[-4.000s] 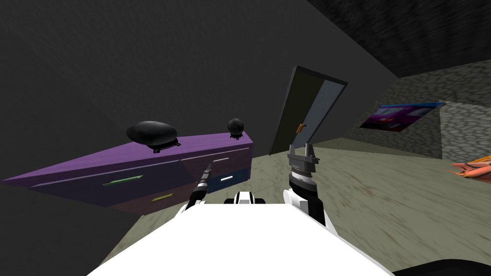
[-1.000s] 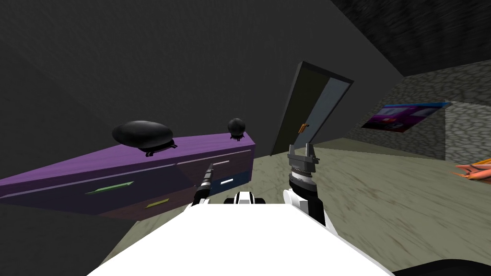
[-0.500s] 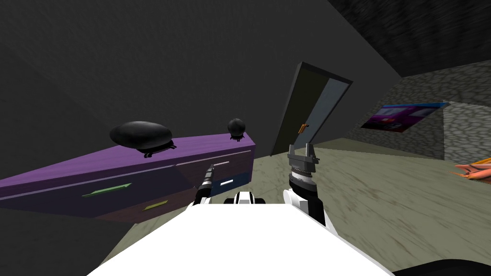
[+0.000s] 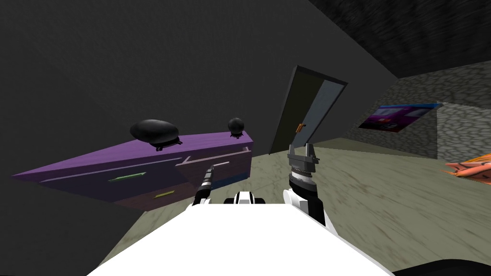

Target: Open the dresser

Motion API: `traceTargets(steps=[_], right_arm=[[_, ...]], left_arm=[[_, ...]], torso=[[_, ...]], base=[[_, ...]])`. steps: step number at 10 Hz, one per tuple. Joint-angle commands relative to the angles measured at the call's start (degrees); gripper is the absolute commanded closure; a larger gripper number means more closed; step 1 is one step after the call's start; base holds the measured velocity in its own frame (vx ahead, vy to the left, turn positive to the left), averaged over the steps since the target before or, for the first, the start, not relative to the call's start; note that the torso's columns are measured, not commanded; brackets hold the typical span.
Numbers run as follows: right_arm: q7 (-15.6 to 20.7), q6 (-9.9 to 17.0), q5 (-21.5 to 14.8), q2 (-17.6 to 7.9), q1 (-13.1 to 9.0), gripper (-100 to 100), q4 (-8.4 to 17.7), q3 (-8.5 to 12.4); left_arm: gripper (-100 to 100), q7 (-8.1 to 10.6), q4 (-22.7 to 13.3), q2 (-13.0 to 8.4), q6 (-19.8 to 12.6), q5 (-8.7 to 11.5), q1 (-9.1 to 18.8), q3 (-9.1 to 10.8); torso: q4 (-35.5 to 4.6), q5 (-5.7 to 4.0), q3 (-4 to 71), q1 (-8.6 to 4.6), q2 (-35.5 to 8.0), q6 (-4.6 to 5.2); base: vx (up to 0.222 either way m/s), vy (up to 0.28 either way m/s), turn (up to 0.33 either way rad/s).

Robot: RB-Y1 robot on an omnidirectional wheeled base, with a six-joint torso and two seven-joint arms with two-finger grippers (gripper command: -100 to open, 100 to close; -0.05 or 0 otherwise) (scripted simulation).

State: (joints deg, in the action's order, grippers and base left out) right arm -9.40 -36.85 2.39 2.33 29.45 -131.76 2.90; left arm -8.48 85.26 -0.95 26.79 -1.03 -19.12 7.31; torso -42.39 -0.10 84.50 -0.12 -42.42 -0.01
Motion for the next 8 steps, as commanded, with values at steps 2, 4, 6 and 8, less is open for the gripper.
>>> traceTargets(steps=[2,4,6,8], right_arm=[[0.0,0.0,0.0,0.0,0.0,0,0.0,0.0],[0.0,0.0,0.0,0.0,0.0,0,0.0,0.0],[0.0,0.0,0.0,0.0,0.0,0,0.0,0.0],[0.0,0.0,0.0,0.0,0.0,0,0.0,0.0]], left_arm=[[100,0.07,0.8,0.1,0.0,-0.1,-1.1,-0.47],[100,0.12,1.5,0.1,0.2,-0.2,-1.8,-0.80],[-100,0.37,3.8,-0.1,-2.5,-0.1,-2.0,-0.68],[-100,0.60,6.5,-0.3,-5.1,0.0,-2.2,-0.61]], torso=[[0.1,0.03,0.1,0.03,0.2,0.02],[0.0,0.06,0.0,0.14,0.0,-0.03],[0.0,0.00,0.2,0.10,0.3,0.01],[0.2,0.09,0.2,0.15,0.4,0.01]], base=[[-0.147,-0.039,0.013],[-0.181,-0.044,0.002],[-0.060,-0.026,-0.003],[-0.023,-0.010,-0.011]])
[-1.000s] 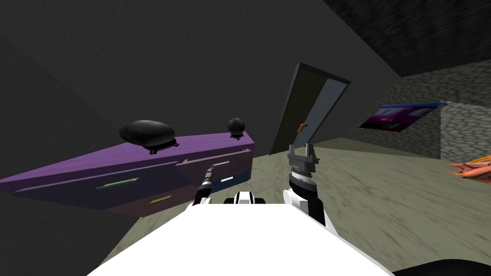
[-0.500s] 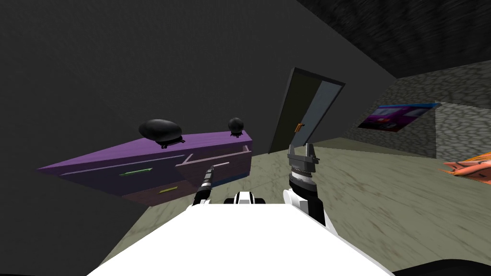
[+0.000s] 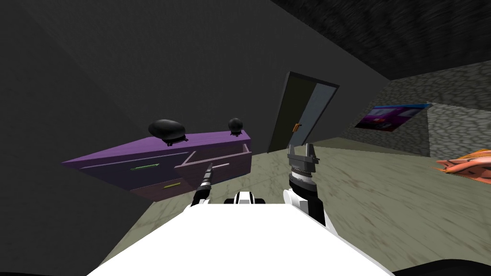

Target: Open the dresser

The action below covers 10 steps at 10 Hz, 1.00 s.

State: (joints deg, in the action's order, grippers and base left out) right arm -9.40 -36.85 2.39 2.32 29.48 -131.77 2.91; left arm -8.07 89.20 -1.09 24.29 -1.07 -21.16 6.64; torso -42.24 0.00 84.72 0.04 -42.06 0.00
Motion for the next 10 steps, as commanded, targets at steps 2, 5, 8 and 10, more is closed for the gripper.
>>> traceTargets(steps=[2,5,8,10], right_arm=[[0.0,0.0,0.0,0.0,0.0,0,0.0,0.0],[0.0,0.0,0.0,0.0,0.0,0,0.0,0.0],[0.0,0.0,0.0,0.0,0.0,0,0.0,0.0],[0.0,0.0,0.0,0.0,0.0,0,0.0,0.0]], left_arm=[[-100,0.43,5.3,-0.4,-5.2,0.2,-0.4,0.14],[-100,0.78,9.5,-0.7,-9.0,0.3,-0.8,0.25],[0,0.97,10.0,-0.9,-10.4,0.4,-1.3,0.14],[0,0.97,9.8,-0.8,-10.5,0.4,-1.4,0.11]], torso=[[-0.1,-0.01,-0.1,-0.03,-0.2,0.01],[-0.1,-0.03,-0.2,-0.06,-0.3,-0.01],[-0.3,-0.18,-0.3,-0.23,-0.5,-0.03],[-0.2,-0.09,-0.2,-0.13,-0.4,-0.01]], base=[[-0.011,-0.006,-0.010],[-0.019,-0.009,-0.012],[-0.006,-0.004,-0.004],[0.000,0.000,0.000]])
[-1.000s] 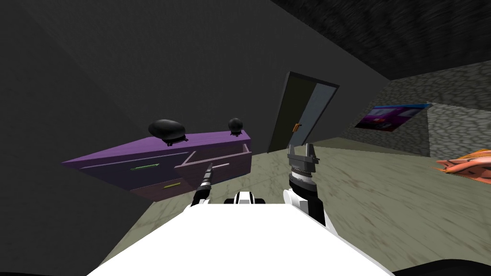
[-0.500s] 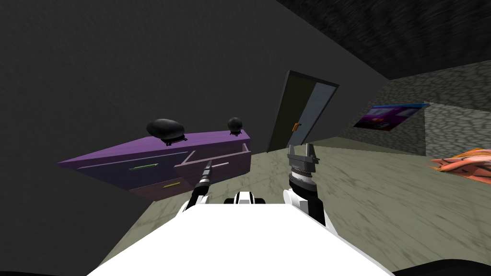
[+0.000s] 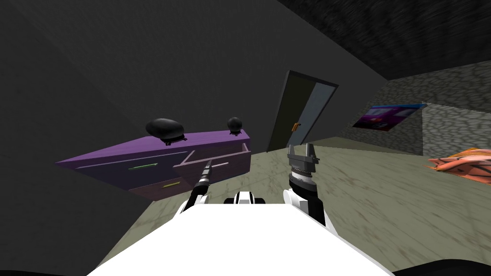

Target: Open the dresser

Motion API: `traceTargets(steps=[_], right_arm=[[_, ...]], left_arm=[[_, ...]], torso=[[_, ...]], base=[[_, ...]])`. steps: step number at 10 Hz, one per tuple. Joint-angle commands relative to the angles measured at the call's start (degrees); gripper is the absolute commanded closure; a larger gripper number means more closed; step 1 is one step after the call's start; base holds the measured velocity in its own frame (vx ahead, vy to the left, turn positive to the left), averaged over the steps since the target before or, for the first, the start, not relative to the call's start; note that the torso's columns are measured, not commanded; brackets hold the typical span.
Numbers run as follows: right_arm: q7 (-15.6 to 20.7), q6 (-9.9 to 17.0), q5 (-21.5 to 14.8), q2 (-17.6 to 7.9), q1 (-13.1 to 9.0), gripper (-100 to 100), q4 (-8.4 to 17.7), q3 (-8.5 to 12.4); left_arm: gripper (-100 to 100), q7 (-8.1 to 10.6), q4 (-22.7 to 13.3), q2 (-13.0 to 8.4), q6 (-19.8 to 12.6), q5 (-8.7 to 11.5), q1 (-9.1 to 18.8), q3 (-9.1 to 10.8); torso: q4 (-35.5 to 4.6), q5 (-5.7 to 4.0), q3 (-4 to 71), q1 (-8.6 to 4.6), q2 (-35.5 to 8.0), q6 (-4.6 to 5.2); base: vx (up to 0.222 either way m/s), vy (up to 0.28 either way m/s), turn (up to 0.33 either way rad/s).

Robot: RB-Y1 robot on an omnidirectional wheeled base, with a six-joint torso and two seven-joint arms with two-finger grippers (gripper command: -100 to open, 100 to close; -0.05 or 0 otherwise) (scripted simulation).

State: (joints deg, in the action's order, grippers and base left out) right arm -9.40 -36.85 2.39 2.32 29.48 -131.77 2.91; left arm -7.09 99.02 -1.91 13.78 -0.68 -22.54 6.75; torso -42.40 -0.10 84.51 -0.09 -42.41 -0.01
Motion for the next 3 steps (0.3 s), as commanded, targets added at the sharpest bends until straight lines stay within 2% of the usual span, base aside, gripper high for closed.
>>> traceTargets(steps=[1,3], right_arm=[[0.0,0.0,0.0,0.0,0.0,0,0.0,0.0],[0.0,0.0,0.0,0.0,0.0,0,0.0,0.0]], left_arm=[[0,0.00,-0.1,0.0,-0.1,0.0,0.0,-0.01],[0,0.00,-0.1,0.0,-0.1,0.0,-0.1,-0.02]], torso=[[0.0,0.03,0.0,0.03,0.0,0.00],[0.1,0.06,0.0,0.06,0.1,0.01]], base=[[0.000,0.000,0.000],[0.000,0.000,0.000]])
